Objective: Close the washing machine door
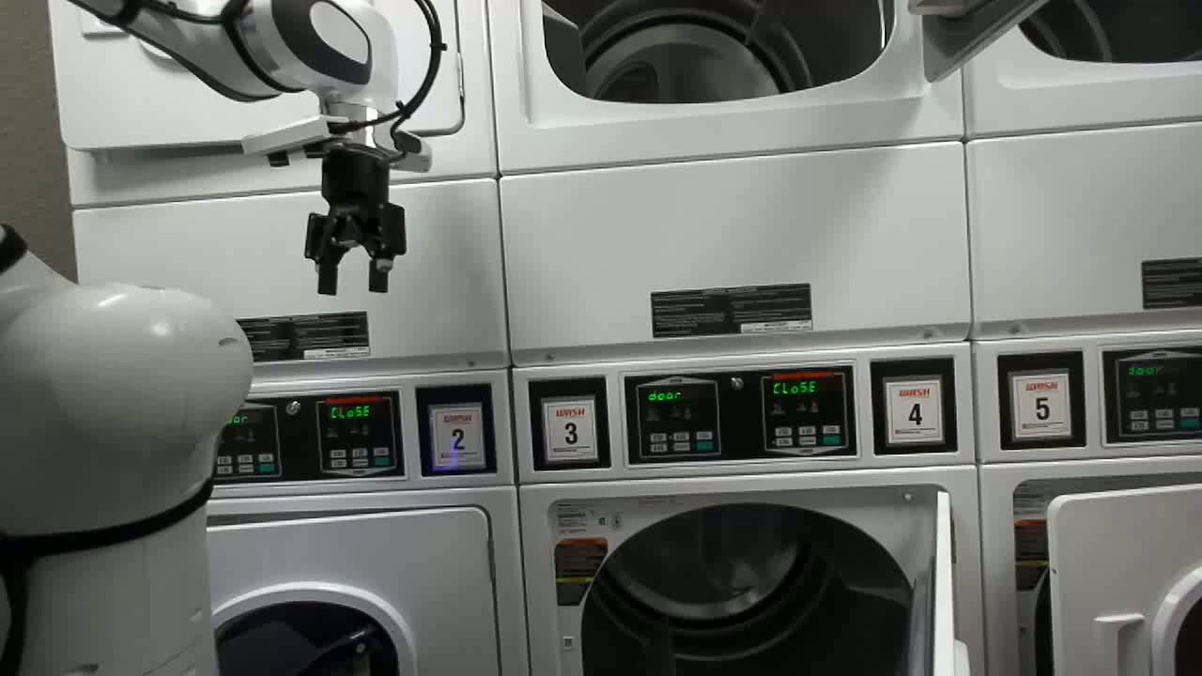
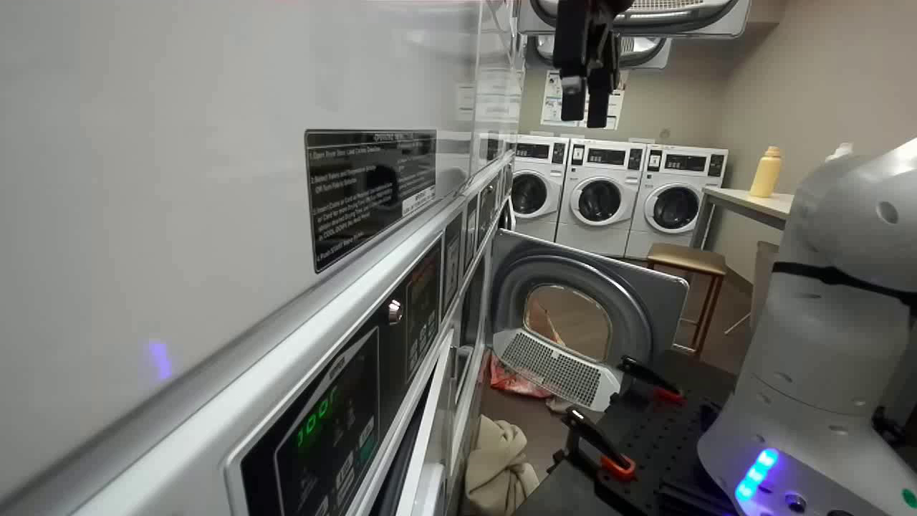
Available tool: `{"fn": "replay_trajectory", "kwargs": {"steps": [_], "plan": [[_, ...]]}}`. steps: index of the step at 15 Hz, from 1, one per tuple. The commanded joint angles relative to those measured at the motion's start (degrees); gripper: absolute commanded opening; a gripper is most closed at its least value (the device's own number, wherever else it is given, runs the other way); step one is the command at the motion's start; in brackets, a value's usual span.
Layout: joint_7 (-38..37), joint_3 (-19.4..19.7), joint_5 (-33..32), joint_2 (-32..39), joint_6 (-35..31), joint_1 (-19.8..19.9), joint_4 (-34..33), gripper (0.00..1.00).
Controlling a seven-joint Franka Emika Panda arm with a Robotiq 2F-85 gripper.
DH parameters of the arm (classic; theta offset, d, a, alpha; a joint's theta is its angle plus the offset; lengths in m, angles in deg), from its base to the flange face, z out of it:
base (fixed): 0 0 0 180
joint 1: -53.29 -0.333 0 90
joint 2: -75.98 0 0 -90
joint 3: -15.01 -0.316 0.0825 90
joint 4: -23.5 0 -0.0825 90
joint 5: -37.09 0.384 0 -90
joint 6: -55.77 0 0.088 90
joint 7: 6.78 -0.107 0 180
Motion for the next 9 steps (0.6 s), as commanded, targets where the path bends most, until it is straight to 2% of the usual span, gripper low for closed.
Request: {"fn": "replay_trajectory", "kwargs": {"steps": [1, 3, 5, 9], "plan": [[0.4, -0.5, 0.3, 0.0, 0.2, 0.7, -0.1, 1.0], [-0.2, 0.0, -1.9, -0.5, -0.1, 2.4, -0.4, 1.0], [-1.9, 1.6, -5.7, -2.9, -0.3, 5.8, -0.4, 1.0], [-1.1, 8.3, -13.3, -8.5, 2.4, 13.0, -1.3, 1.0]]}}
